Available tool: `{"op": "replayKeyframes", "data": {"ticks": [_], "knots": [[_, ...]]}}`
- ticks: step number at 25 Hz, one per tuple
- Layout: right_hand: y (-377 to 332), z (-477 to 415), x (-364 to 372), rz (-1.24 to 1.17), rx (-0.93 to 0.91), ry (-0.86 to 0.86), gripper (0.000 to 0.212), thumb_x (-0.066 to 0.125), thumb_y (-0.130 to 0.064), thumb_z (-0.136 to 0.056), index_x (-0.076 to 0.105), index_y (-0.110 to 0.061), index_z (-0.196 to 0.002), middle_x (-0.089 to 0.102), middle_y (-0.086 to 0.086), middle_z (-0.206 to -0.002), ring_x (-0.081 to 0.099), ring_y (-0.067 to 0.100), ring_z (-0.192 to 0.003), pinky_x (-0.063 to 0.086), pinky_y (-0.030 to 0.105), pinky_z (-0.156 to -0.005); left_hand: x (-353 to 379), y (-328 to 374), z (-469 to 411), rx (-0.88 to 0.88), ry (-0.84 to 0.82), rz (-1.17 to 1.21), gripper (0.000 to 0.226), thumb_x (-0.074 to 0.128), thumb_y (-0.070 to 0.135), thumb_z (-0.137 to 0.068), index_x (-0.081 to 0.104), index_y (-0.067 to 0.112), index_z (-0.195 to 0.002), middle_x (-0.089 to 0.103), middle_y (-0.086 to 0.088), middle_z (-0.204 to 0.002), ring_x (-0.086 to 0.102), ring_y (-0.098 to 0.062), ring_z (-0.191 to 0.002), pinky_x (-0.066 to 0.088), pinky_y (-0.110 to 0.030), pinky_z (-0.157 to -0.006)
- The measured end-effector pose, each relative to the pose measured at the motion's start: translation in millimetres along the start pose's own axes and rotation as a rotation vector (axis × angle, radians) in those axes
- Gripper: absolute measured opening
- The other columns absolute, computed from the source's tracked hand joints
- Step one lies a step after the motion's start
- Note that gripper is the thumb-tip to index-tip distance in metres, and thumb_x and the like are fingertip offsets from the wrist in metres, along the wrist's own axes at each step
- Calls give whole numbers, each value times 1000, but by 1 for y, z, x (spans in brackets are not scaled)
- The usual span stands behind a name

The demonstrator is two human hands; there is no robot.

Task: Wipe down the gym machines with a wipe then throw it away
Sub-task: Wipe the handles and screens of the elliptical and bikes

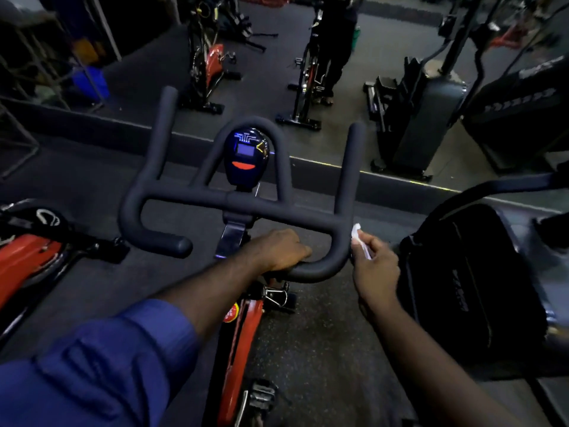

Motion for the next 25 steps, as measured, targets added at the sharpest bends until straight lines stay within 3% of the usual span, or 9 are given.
{"op": "replayKeyframes", "data": {"ticks": [2,4,7,9,14,18,20,22,25], "knots": [[-35,9,-16,361,-355,55,11,75,-15,-95,81,-16,-104,80,2,-96,71,12,-90,36,-1,-75,-5,-1,0,-30,47,15,33,55,49,-94,68,18,-90,69,-8,-101,65,-25,-89,52,-37,-79],[-69,2,-11,363,-621,-34,19,77,-2,-89,82,-13,-104,80,4,-99,66,7,-96,33,-7,-82,-6,-3,1,-59,71,17,26,60,44,-95,69,19,-96,69,-8,-104,66,-27,-94,53,-37,-82],[-100,-22,47,384,-1001,-505,38,62,3,-85,76,-12,-117,74,6,-118,67,18,-108,46,18,-99,-8,-4,5,-108,138,11,26,64,42,-90,69,19,-100,71,-8,-110,66,-28,-100,52,-35,-82],[-96,-22,68,467,-1282,-732,37,61,2,-89,72,-11,-123,68,8,-128,65,30,-114,53,36,-99,-10,-6,7,-160,195,19,24,65,39,-88,68,18,-100,72,-9,-111,66,-29,-101,50,-34,-79],[-100,-44,61,464,-1665,-874,28,57,-12,-95,72,-15,-118,69,5,-114,67,32,-101,53,38,-84,-15,-6,16,-310,382,37,19,66,32,-86,57,16,-81,71,-12,-112,68,-30,-99,41,-29,-70],[-129,-46,111,330,-1707,-1067,28,49,-21,-107,75,-15,-117,66,5,-107,63,29,-98,51,45,-85,-16,-9,29,-460,515,63,14,60,33,-87,56,20,-90,69,-13,-113,68,-33,-102,44,-31,-73],[-123,-48,118,305,-1703,-1153,26,58,-12,-101,72,-13,-123,65,7,-118,63,28,-103,52,45,-91,-16,-14,34,-539,583,99,14,59,32,-87,59,19,-90,67,-14,-106,67,-33,-96,45,-32,-72],[-111,-55,104,326,-1721,-1239,36,52,-11,-98,66,-11,-131,61,8,-133,61,27,-113,48,35,-101,-17,-18,34,-583,618,140,14,58,30,-87,55,17,-84,56,-10,-93,60,-30,-83,42,-32,-69],[-118,-52,96,389,-1820,-1265,36,53,-14,-97,66,-15,-130,63,1,-129,60,23,-106,52,34,-91,-20,-19,31,-616,628,176,19,58,26,-86,47,18,-73,51,-3,-85,54,-24,-74,36,-31,-58]]}}
Point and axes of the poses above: each hand's wrist, its own z-axis away from the middle knuckle, its own x-axis out of the palm, y = z × x, the point moved 6 cm from there along -z, towards the middle knuckle
